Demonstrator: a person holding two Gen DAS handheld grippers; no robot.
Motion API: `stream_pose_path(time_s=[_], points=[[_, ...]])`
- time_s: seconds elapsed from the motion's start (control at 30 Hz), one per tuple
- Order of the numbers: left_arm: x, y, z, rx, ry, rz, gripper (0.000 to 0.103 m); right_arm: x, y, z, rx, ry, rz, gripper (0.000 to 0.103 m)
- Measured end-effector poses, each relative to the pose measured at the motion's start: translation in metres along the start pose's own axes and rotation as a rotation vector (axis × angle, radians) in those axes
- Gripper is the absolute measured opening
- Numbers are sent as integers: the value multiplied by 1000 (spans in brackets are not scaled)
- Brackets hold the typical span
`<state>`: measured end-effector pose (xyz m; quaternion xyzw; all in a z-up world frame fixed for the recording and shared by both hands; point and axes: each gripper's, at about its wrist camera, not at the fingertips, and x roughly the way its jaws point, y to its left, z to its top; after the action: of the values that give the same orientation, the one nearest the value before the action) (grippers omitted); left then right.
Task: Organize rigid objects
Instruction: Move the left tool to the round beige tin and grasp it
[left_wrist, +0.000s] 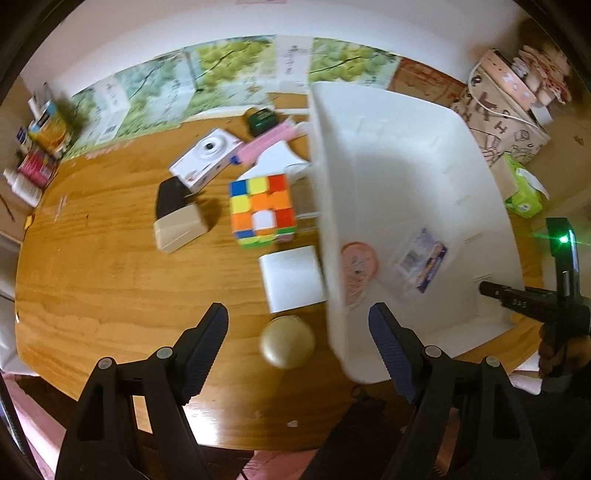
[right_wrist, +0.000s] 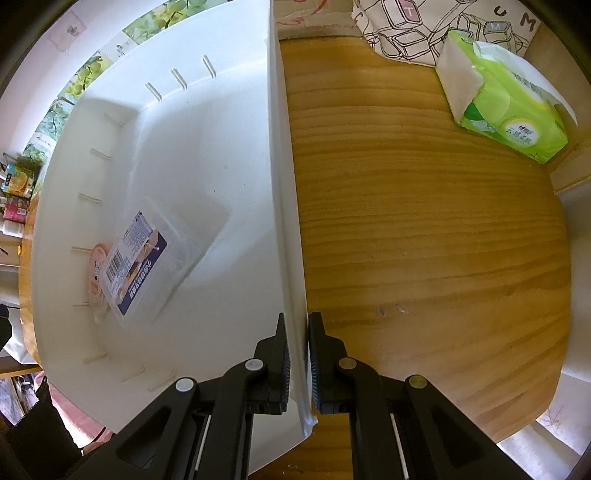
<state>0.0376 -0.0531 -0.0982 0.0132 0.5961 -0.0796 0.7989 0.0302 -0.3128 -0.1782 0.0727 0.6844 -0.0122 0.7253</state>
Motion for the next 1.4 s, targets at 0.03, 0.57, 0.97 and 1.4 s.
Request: stream_pose_path(time_s=[0.03, 0.57, 0.97, 1.4], points=[[0, 4, -2, 1, -1, 6, 81, 0, 0, 0, 1, -1, 0, 11], [37, 29, -30, 83, 80, 58, 81, 5, -3, -1, 7, 6, -4, 11], [84, 23, -37, 83, 220, 1, 81, 10, -4, 3, 16, 13, -9, 11], [107, 18, -37, 120, 240, -26, 81, 12, -8, 6, 27, 24, -12, 11]])
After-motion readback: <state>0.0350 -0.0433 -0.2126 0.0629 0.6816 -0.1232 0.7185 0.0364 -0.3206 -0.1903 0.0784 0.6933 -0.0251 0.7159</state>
